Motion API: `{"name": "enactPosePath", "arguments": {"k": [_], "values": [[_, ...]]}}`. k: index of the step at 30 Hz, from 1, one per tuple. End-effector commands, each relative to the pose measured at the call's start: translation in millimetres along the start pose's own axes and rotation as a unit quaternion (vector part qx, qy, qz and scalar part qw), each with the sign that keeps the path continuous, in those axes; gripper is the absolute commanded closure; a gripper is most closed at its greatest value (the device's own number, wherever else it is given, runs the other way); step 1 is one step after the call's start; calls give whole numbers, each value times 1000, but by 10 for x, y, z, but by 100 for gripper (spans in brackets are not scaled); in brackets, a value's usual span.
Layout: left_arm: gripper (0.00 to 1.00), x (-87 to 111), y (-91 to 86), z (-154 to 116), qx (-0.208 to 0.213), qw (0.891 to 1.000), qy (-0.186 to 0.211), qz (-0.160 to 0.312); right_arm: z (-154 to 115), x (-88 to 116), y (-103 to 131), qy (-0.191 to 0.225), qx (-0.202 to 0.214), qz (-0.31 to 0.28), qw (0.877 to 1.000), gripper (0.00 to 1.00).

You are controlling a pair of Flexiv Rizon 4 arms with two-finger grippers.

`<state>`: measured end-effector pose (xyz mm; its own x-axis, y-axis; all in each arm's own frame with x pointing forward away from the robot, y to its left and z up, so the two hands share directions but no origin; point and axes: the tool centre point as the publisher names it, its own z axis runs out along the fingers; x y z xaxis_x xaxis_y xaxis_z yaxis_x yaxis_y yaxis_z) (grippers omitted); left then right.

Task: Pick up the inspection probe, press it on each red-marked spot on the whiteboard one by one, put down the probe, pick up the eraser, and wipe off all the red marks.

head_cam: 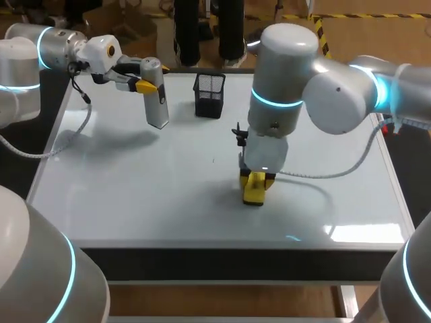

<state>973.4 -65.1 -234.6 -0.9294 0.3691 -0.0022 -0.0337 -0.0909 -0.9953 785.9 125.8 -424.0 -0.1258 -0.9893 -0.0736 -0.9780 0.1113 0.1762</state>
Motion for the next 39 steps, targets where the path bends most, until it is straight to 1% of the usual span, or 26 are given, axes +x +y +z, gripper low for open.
{"name": "enactPosePath", "arguments": {"k": [1,7,14,17,19,20,22,39], "values": [[100,4,-19,1,-1,1000,0,0,16,172,11,-3,5,-1,1000,100],[100,4,-19,1,-1,1000,0,0,-92,205,28,-2,14,-2,1000,100],[100,4,-19,1,-1,1000,0,0,-328,222,-8,23,18,-32,999,100],[100,4,-19,1,-1,1000,0,0,-413,232,-63,25,20,-36,999,100],[100,4,-19,1,-1,1000,0,0,-467,229,-88,15,25,-42,999,100],[100,4,-19,1,-1,1000,0,0,-507,231,-106,22,34,-39,998,100],[100,4,-19,1,-1,1000,0,0,-561,238,-122,15,42,-37,998,100],[100,4,-19,1,-1,1000,0,0,-561,238,-122,15,42,-37,998,100]]}}
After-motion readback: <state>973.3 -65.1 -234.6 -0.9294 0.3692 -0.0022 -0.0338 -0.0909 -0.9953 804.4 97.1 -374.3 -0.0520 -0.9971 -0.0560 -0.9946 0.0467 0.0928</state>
